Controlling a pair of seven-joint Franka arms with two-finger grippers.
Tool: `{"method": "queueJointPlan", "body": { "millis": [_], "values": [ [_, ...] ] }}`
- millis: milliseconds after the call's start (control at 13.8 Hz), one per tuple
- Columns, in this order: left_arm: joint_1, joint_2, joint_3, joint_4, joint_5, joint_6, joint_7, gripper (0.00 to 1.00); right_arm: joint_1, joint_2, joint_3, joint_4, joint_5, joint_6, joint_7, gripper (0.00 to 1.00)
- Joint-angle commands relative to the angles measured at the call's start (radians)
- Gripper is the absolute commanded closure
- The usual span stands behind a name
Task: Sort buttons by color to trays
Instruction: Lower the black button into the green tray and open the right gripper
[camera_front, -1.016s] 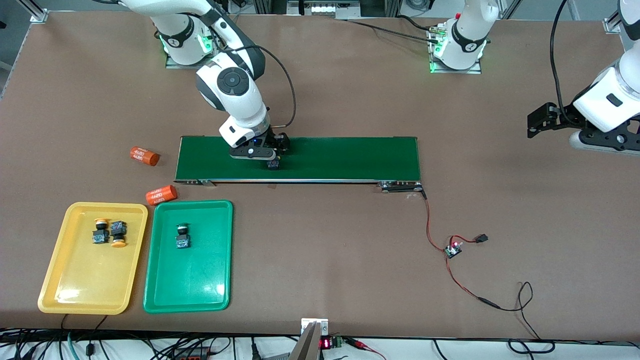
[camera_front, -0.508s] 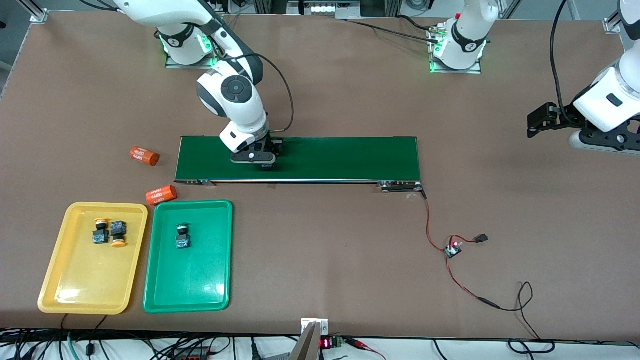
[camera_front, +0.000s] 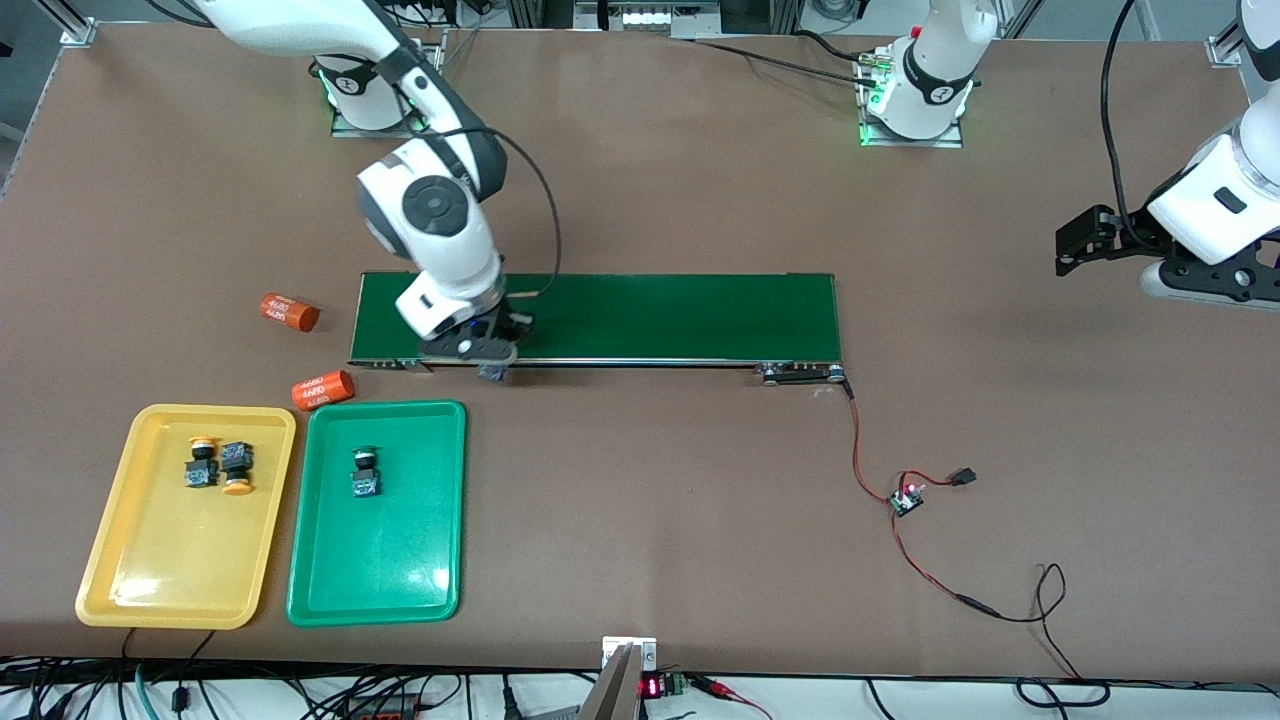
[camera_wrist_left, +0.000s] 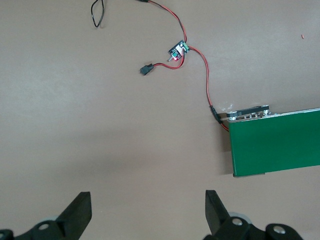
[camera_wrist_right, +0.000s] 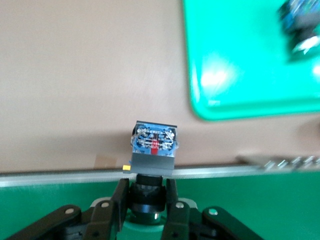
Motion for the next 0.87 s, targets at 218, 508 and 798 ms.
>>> {"method": "queueJointPlan", "body": {
  "millis": [218,508,798],
  "values": [
    [0.005,-0.007,-0.001,0.009,0.003,-0.019,0.009,0.00,-0.038,0.108,-0.131,0.187,0.172,-0.027,-0.359,1.00],
    [0.005,-0.007,-0.001,0.009,0.003,-0.019,0.009,0.00,-0.046,0.209,-0.200,0.234,0.171,0.114,-0.477,1.00],
    [0.005,-0.007,-0.001,0.009,0.003,-0.019,0.009,0.00,-0.045,0.298,-0.233,0.236,0.160,0.212,-0.474,0.99]
  ]
}}
